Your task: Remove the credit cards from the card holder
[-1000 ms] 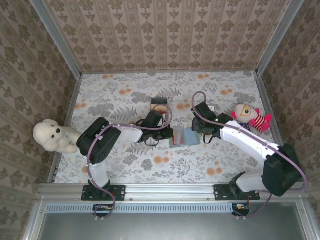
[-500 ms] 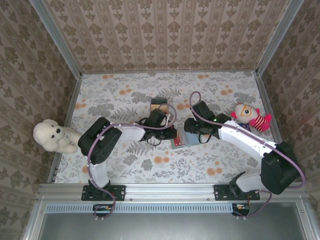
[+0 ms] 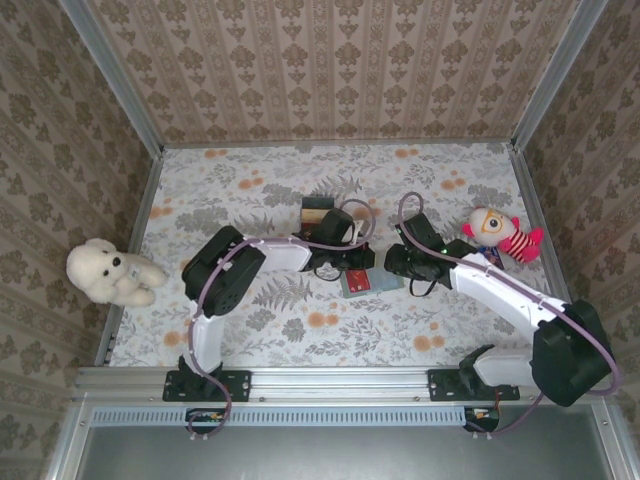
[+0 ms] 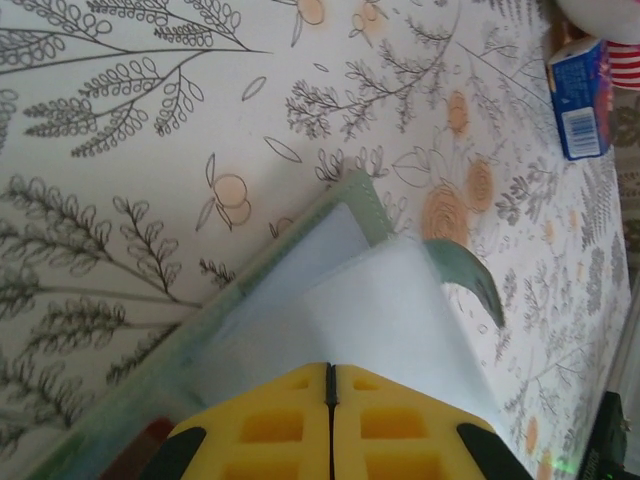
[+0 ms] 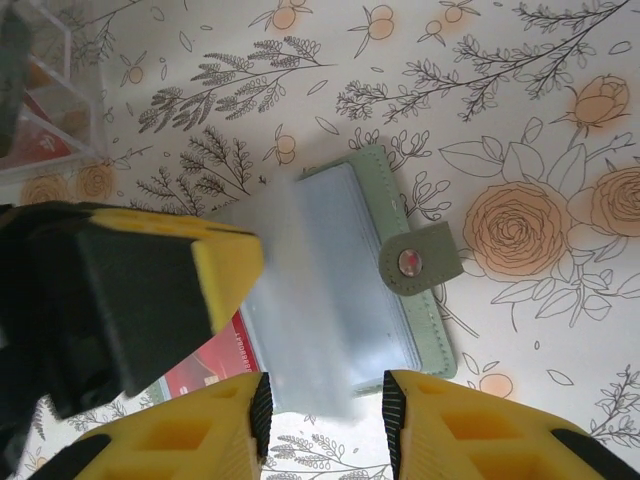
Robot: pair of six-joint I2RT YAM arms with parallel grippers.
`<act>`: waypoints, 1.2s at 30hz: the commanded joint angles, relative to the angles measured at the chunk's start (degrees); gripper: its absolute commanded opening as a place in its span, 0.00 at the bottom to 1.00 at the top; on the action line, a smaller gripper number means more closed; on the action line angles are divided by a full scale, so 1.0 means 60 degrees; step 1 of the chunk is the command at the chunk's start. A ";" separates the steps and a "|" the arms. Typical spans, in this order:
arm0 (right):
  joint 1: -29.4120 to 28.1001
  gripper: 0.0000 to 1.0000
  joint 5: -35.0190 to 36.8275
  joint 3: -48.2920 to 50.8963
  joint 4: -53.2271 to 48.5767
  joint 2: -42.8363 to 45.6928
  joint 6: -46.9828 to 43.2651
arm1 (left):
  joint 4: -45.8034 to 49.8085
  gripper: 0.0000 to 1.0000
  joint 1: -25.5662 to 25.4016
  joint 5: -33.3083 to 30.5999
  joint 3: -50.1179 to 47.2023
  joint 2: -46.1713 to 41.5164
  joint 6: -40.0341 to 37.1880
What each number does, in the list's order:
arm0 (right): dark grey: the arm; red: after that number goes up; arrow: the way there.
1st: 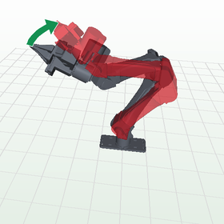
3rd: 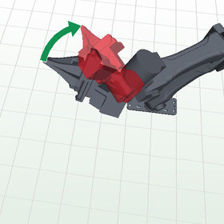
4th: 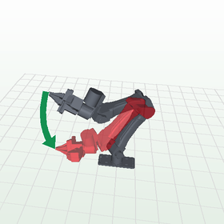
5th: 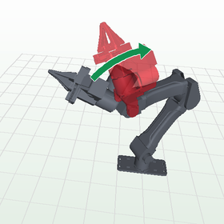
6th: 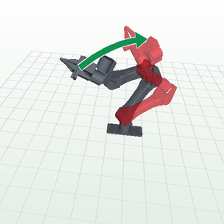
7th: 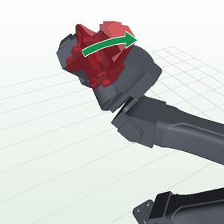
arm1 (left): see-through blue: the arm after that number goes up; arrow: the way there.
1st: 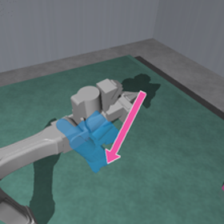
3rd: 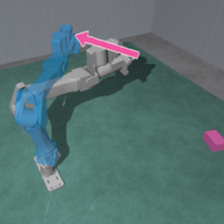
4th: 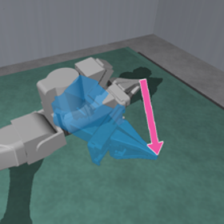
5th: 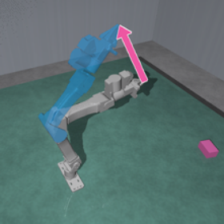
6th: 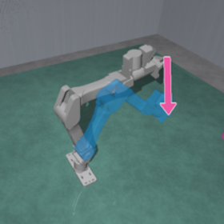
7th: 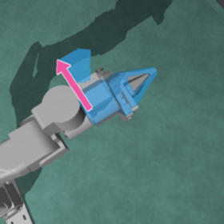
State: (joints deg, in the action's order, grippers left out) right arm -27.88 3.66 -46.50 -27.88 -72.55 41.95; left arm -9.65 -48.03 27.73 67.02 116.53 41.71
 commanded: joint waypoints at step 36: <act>0.0939 0.20 -0.4927 -0.1551 0.1156 -0.4545 -0.3190 | 0.0480 0.18 0.0442 -0.1127 -0.2695 -0.2640 0.0958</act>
State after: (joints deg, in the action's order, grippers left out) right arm -22.39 -25.96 -54.08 -17.82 -99.20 26.13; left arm -7.49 -45.04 21.58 49.43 99.15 46.78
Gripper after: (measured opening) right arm 0.198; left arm 0.177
